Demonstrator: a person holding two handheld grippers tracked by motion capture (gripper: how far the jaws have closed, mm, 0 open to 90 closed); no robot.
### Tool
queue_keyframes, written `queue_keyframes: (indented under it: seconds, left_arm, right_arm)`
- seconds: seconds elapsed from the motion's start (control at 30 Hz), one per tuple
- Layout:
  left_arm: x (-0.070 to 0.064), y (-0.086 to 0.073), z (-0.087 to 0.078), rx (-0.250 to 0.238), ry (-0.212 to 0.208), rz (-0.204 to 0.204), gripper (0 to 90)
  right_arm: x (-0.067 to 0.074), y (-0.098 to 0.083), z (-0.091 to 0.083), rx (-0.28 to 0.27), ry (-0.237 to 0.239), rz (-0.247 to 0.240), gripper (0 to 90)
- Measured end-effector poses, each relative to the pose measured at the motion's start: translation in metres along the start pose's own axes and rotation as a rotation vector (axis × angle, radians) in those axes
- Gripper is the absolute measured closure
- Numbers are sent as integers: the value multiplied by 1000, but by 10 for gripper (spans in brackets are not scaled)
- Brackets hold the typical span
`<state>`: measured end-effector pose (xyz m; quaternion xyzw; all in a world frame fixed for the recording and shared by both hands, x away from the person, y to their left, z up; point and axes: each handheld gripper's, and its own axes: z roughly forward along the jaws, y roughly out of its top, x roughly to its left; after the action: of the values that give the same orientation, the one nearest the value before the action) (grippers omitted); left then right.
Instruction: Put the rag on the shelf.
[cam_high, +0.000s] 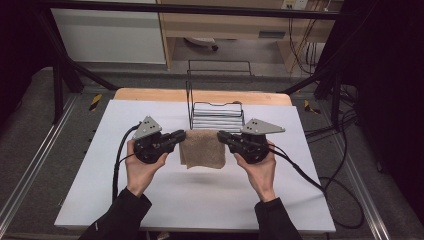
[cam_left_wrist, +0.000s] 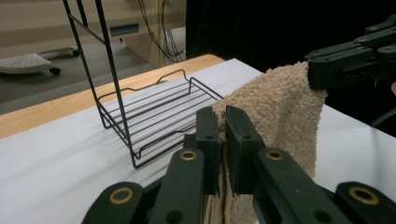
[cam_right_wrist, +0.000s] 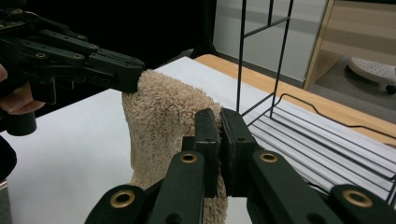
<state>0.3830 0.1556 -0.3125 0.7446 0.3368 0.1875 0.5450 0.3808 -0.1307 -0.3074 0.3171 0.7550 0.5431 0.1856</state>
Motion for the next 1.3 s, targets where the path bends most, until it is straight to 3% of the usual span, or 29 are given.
queue_keyframes:
  seconds: [0.73, 1.3]
  left_arm:
    - [-4, 40, 13, -109, 1, 3, 842]
    - [-2, 68, 17, -178, -4, 14, 843]
  right_arm:
    - [-12, 31, -22, -103, -68, -19, 866]
    - [-20, 57, -28, -163, -115, -31, 866]
